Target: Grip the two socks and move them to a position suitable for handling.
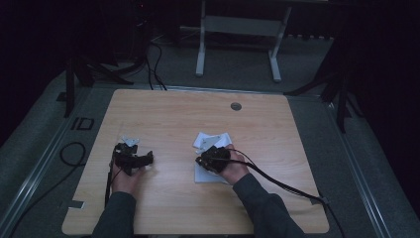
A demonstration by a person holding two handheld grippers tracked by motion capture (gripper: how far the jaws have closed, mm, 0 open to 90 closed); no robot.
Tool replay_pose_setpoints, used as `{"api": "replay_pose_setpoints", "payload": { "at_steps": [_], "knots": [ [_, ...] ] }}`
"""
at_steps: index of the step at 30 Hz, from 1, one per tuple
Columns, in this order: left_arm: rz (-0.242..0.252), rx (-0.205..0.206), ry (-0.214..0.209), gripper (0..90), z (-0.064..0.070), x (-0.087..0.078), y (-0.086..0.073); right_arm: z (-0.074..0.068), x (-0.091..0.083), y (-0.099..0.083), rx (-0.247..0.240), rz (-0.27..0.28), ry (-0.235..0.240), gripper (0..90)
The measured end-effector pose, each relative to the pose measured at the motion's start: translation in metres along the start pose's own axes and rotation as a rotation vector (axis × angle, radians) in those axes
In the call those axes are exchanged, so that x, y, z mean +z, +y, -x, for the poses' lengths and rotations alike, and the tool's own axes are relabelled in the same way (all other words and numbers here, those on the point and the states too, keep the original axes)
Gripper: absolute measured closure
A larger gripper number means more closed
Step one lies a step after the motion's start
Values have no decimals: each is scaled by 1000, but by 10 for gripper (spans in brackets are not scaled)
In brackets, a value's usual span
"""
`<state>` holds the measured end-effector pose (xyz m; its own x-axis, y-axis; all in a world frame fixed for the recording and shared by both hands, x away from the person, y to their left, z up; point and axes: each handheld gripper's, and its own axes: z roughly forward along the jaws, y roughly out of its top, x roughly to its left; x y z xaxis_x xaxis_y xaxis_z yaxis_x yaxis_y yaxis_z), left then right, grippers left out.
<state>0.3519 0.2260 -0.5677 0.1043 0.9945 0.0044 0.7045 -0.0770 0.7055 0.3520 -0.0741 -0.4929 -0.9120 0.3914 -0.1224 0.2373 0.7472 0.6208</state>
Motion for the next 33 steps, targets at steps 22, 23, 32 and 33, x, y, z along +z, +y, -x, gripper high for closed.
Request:
{"api": "replay_pose_setpoints", "payload": {
  "at_steps": [22, 23, 32, 33],
  "knots": [
    [-2, 2, -1, 143, 0, 0, 0, 66, -85, -112, 225, -83, -264, 818],
    [-1, 2, -1, 144, 0, 0, 0, 67, -87, -117, 231, -93, -269, 777],
    [-1, 2, -1, 144, 0, 0, 0, 62, -99, -117, 239, -37, -288, 648],
    [-2, 2, -1, 144, 0, 0, 0, 58, -94, -116, 226, -47, -275, 647]
  ]
}}
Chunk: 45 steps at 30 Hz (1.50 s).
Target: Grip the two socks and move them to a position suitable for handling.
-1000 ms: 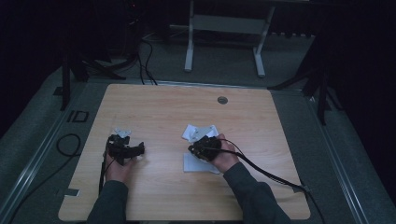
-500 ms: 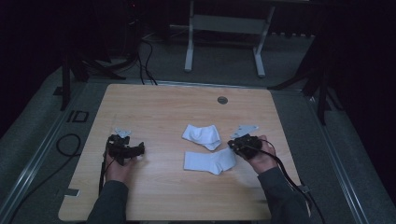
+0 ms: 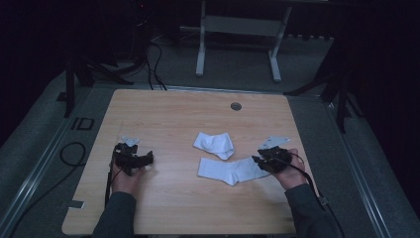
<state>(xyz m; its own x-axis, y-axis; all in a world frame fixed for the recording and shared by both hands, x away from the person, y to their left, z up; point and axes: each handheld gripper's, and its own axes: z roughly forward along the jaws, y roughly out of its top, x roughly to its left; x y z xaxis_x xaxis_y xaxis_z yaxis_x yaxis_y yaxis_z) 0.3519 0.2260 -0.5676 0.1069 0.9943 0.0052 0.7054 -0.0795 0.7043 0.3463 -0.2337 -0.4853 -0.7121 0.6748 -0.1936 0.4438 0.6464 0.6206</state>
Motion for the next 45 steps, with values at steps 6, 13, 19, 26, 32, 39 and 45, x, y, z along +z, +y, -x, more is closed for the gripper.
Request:
{"api": "replay_pose_setpoints", "payload": {
  "at_steps": [6, 13, 19, 26, 32, 39, 45],
  "knots": [
    [0, -1, 1, 144, 0, 0, 0, -31, 28, -2, -71, -61, 75, 630],
    [0, 0, 1, 144, 0, 0, 0, -47, 49, -6, -100, -114, 126, 599],
    [0, 0, 1, 144, 0, 0, 0, -56, 54, -4, -105, -101, 176, 602],
    [0, 0, 0, 144, 0, 0, 0, -73, 61, 8, -138, -81, 211, 601],
    [0, -1, 0, 144, 0, 0, 0, -85, 66, 16, -163, -75, 245, 602],
    [0, 0, 0, 143, 0, 0, 0, -82, 63, 24, -183, -67, 246, 550],
    [0, 0, 0, 144, 0, 0, 0, -59, 57, 36, -141, -26, 190, 573]
  ]
}}
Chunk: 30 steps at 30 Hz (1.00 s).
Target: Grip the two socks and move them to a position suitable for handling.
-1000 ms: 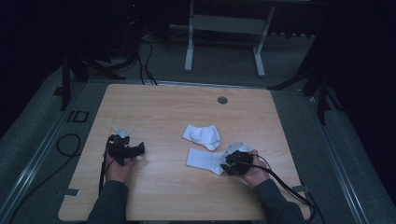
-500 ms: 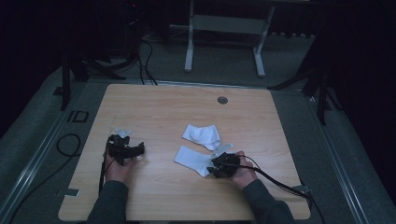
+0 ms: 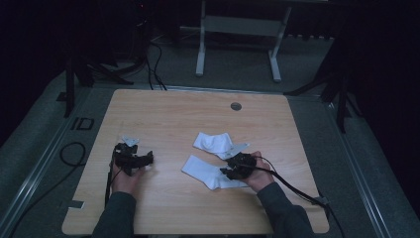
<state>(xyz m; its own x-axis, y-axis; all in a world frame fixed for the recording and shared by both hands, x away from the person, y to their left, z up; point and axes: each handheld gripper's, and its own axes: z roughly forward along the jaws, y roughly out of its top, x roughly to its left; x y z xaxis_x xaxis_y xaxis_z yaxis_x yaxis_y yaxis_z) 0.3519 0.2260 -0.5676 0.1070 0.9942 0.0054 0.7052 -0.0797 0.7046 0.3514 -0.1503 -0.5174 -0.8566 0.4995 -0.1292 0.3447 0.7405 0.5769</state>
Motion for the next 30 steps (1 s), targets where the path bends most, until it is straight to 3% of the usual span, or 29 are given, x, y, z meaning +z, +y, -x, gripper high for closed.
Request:
{"api": "replay_pose_setpoints", "payload": {
  "at_steps": [6, 14, 24, 30],
  "knots": [
    [1, 0, 0, 144, 0, 0, 0, 16, -2, 7, 37, 35, -39, 647],
    [0, 0, -1, 144, 0, 0, 0, 24, 4, 32, 16, 72, -55, 825],
    [3, 0, -1, 144, 0, 0, 0, 28, 25, 54, 17, 89, -22, 874],
    [3, 0, -1, 144, 0, 0, 0, 30, 38, 62, 10, 82, -4, 817]
  ]
}}
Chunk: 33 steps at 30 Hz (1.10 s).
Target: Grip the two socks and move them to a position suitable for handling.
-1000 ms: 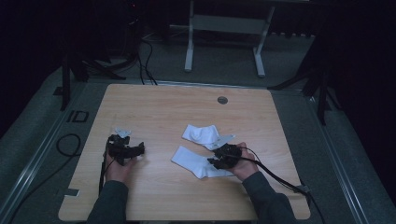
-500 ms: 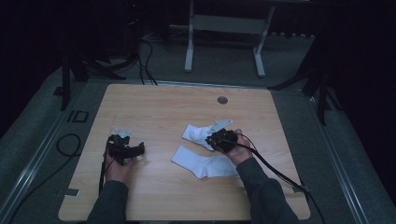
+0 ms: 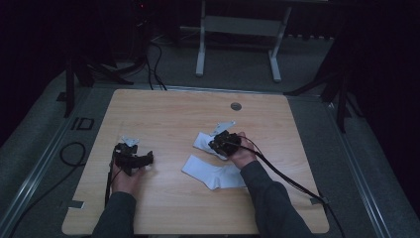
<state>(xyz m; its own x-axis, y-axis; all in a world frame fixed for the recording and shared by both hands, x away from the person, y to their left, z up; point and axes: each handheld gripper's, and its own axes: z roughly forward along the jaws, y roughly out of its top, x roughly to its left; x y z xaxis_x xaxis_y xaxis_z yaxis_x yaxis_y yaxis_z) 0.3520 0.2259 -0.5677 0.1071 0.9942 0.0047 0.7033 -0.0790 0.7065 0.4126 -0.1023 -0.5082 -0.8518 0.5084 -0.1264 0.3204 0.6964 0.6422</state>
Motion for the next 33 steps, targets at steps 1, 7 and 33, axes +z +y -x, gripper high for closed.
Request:
{"api": "replay_pose_setpoints", "payload": {
  "at_steps": [1, 7, 33],
  "knots": [
    [-1, 2, 0, 143, 0, 0, 0, 0, 5, 2, 10, -14, 7, 784],
    [-2, 1, 0, 144, 0, 0, 0, 0, 20, 4, 10, -38, 17, 685],
    [-1, 1, 0, 144, 0, 0, 0, 12, 11, 8, 57, -29, -36, 868]
  ]
}}
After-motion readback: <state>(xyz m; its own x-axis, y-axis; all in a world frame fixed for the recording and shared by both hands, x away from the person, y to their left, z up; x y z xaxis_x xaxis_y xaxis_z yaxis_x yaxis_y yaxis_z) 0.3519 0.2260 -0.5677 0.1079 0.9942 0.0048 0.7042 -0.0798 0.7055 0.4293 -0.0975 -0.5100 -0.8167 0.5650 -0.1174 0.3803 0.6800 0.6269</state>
